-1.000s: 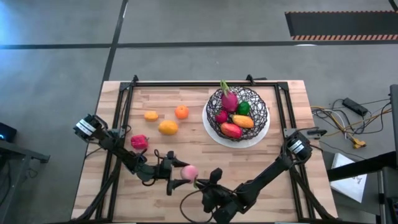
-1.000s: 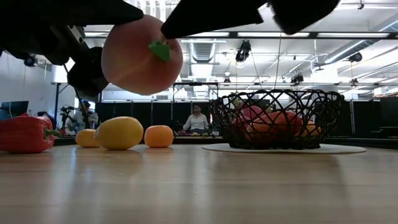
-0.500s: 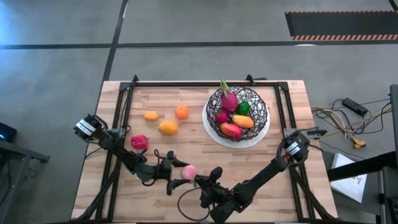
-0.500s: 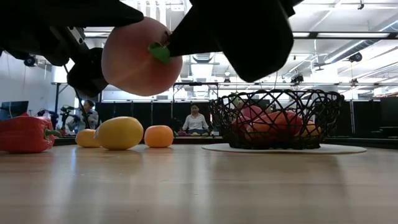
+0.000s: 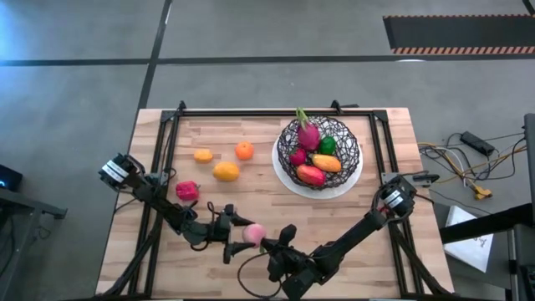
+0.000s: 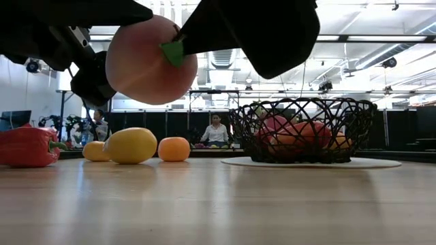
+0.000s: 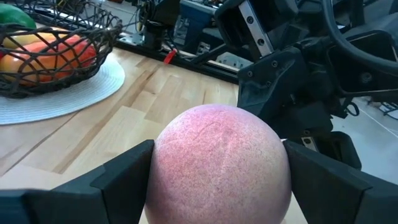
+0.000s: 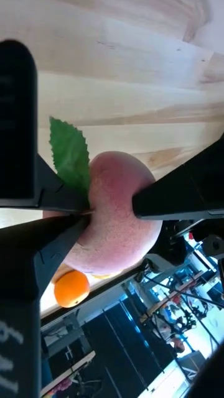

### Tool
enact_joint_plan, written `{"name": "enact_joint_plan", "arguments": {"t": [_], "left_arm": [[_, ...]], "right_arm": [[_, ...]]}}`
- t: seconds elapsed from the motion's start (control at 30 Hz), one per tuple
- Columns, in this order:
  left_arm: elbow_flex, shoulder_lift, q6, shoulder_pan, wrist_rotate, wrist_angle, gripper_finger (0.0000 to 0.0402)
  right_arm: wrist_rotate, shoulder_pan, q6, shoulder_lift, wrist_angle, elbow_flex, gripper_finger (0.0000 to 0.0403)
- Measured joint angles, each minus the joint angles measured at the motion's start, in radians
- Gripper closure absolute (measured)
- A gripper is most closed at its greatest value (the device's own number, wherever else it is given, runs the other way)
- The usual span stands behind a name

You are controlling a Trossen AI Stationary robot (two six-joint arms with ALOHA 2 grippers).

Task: Build produce basket
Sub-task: Put the peach into the black basket

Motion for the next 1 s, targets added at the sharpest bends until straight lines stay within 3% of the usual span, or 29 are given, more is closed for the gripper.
{"name": "enact_joint_plan", "arguments": {"t": [0.2, 0.33, 0.43, 0.7, 1.0], "left_arm": [[0.001, 0.0, 0.021, 0.013, 0.064, 0.003, 0.0086], [0.0, 0.0, 0.102, 0.028, 0.108, 0.004, 0.006], [-0.003, -0.002, 0.188, 0.042, 0.08, 0.011, 0.0037], [-0.015, -0.087, 0.294, 0.044, -0.014, -0.024, 0.0013], [-0.018, -0.095, 0.085, 0.037, -0.018, -0.242, 0.0013]], "right_arm": [[-0.005, 0.002, 0.041, 0.0, 0.001, 0.0, 0.0394], [-0.013, 0.011, 0.074, 0.0, -0.007, 0.0, 0.0394], [-0.013, 0.013, 0.142, 0.0, -0.06, 0.0, 0.0394], [-0.006, 0.026, 0.49, -0.039, -0.404, 0.0, 0.0394], [-0.055, -0.059, 0.91, -0.354, -0.973, 0.002, 0.0394]]}}
